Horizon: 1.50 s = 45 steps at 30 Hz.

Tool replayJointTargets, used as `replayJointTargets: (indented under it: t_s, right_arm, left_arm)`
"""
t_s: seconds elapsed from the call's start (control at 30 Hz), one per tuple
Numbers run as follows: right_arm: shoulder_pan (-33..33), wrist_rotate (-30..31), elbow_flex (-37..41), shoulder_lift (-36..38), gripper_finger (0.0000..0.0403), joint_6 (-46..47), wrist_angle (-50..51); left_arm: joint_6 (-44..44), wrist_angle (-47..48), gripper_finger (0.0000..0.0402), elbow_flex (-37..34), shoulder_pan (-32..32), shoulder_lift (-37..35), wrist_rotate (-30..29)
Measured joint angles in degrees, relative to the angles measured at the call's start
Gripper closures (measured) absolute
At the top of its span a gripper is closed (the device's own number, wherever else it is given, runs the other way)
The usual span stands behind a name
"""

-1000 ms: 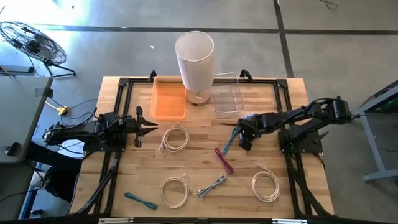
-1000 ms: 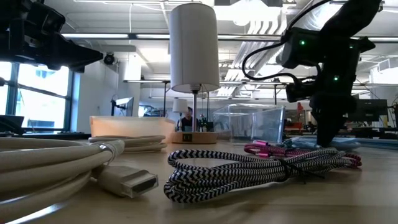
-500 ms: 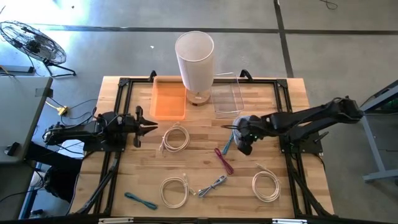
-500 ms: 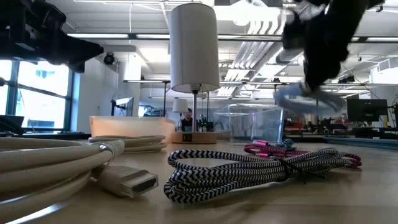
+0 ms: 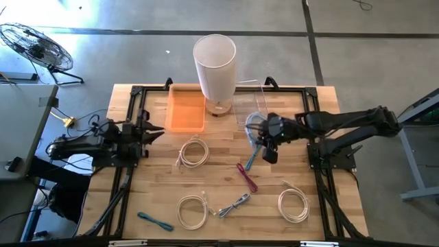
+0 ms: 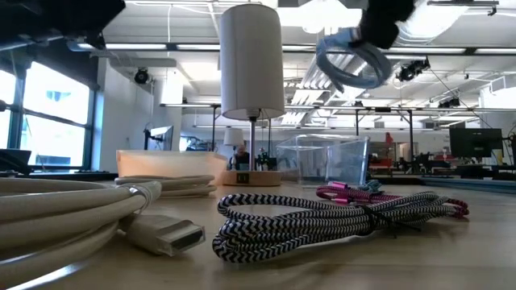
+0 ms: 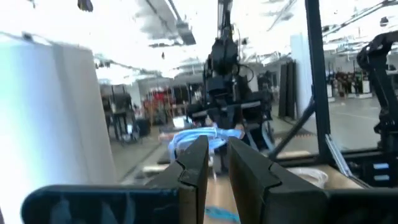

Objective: Pick & Place USB Port
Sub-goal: Put the blue HDMI cable into the orange bin

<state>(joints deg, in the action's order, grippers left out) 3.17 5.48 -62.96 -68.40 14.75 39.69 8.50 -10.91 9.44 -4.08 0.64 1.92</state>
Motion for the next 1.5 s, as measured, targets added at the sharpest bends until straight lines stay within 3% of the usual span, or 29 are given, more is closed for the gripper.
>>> replayJointTargets:
  t_s: [0.23,0.37,0.63,0.83,0.97,1.13,1.3,1.5]
  right_arm:
    - [-2.4,-11.2,-5.3,0.2,0.0373,-7.5,-13.8]
    - [-2.4,-13.1,-8.3,0.2,0.0373,-8.4,-15.5]
    - [-2.4,-19.5,-10.2,0.2,0.0373,-9.0,-18.9]
    - [-2.4,-35.7,-10.2,-2.1,0.0373,-7.5,-31.3]
    - [-3.4,-44.8,-10.2,-5.6,0.0373,-2.4,-38.6]
    - [-3.6,-53.7,-10.2,-10.8,0.0373,2.5,-49.4]
    - [-3.5,-59.2,-10.2,-14.2,0.0373,8.7,-58.4]
    - [-3.6,-61.1,-10.2,-15.2,0.0373,10.8,-61.4]
  left_arm:
    - [5.3,0.3,0.0341,4.2,0.0,0.7,1.0]
    - [5.5,0.7,0.0337,5.9,0.0,1.5,1.2]
    - [2.0,0.3,0.0252,8.8,0.0,7.5,1.8]
    - [1.5,-5.5,0.0202,12.0,0.0,16.8,4.7]
    - [-0.1,-13.2,0.0198,15.3,0.0,24.4,9.4]
    - [0.3,-13.1,0.0198,22.3,0.0,33.4,13.9]
    - [0.1,-12.6,0.0198,28.5,0.0,42.3,17.4]
    - [-7.6,-12.8,0.0198,38.1,0.0,52.4,22.0]
